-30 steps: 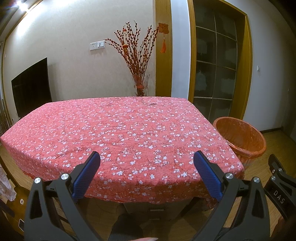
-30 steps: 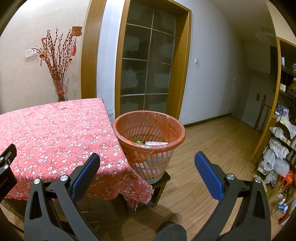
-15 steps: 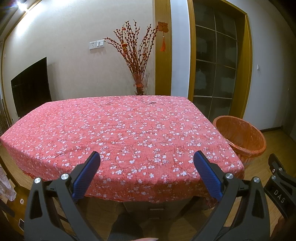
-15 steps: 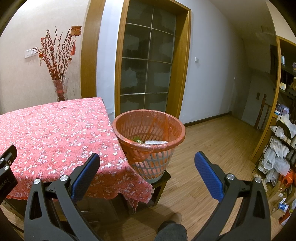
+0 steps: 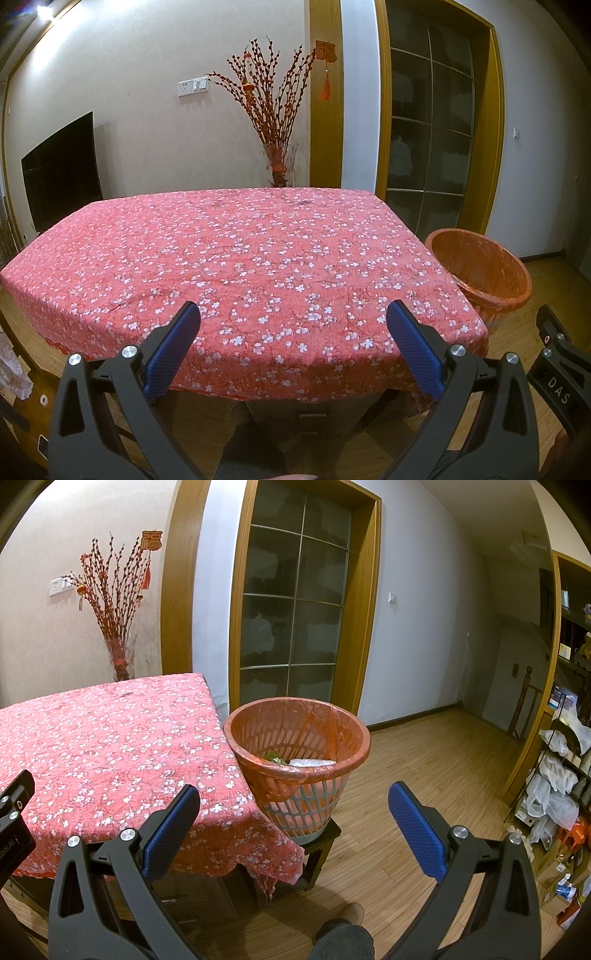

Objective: Collect trash

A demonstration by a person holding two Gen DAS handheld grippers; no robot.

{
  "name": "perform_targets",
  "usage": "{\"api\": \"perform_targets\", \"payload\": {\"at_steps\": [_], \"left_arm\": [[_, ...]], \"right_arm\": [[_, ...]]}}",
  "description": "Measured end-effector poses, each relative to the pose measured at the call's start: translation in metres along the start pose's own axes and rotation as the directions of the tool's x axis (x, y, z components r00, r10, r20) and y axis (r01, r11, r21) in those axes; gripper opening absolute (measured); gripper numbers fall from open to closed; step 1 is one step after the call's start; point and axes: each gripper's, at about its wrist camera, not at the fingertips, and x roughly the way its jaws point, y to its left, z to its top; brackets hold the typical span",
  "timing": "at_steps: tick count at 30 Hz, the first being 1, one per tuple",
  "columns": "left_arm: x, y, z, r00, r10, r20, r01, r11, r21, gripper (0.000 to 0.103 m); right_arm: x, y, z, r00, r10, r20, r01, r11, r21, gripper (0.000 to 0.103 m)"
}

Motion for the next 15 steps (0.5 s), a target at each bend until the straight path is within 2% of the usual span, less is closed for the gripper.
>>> {"api": "perform_targets", "payload": {"at_steps": [15], "left_arm": [[0.0020, 0.0007, 0.0010, 1.000, -0.001, -0.003, 0.001, 1.000, 0.003, 0.099]], "right_arm": [[0.0022, -0.0023, -0.0008, 1.000, 0.003, -0.004, -0.003, 1.000, 0.000, 0.101]]}}
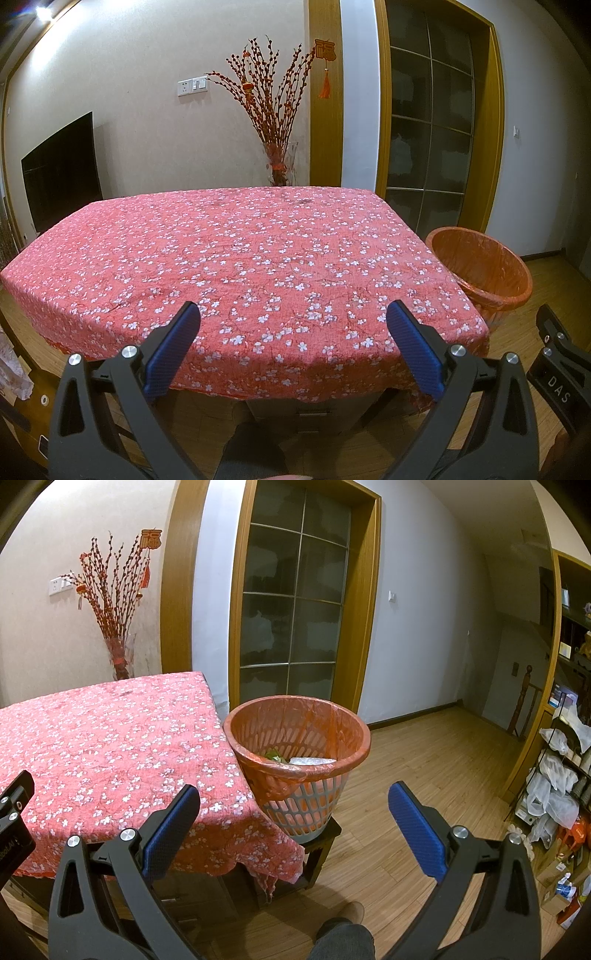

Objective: Collect trash

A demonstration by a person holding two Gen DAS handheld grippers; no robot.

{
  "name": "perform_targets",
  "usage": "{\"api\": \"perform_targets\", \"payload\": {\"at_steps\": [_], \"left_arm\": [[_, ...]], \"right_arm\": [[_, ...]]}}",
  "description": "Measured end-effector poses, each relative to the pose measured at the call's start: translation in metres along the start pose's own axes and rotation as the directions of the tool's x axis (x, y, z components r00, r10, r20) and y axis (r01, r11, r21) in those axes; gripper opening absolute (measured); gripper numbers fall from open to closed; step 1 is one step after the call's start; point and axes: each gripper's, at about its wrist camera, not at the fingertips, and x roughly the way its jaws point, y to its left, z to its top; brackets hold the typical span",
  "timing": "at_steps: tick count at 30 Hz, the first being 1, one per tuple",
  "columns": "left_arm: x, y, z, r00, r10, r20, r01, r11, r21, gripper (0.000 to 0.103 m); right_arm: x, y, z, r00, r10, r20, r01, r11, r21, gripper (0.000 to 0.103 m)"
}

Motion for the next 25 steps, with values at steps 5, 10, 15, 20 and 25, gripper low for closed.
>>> {"api": "perform_targets", "payload": {"at_steps": [5, 10, 15, 20, 25], "left_arm": [[-0.0002, -0.0004, 0.0001, 1.000, 0.006, 0.001, -0.006, 1.000, 0.006, 0.099], [-0.0006, 0.0020, -0.0005, 1.000, 0.007, 0.002, -0.007, 1.000, 0.006, 0.099], [0.0000, 0.0028, 0.0002, 1.000, 0.004, 0.000, -0.004, 1.000, 0.007, 0.099], [0.0000, 0.0028, 0.0014, 1.000, 0.005, 0.000, -0.005, 1.000, 0.012, 0.099], [0.0003, 0.0023, 0.0022, 1.000, 0.005, -0.001, -0.005, 1.000, 0.012, 0.099]], "right_arm": [[0.0006, -0.0009, -0.0005, 1.000, 0.001, -0.001, -0.001, 1.000, 0.000, 0.101], [0.0007, -0.0014, -0.0003, 1.000, 0.002, -0.001, -0.002, 1.000, 0.000, 0.101], [0.0005, -0.0015, -0.0004, 1.000, 0.002, -0.001, -0.002, 1.000, 0.000, 0.101], [0.0009, -0.0025, 0.0002, 1.000, 0.003, -0.002, -0.003, 1.000, 0.000, 0.101], [0.0009, -0.0029, 0.0003, 1.000, 0.003, -0.002, -0.003, 1.000, 0.000, 0.101]]}}
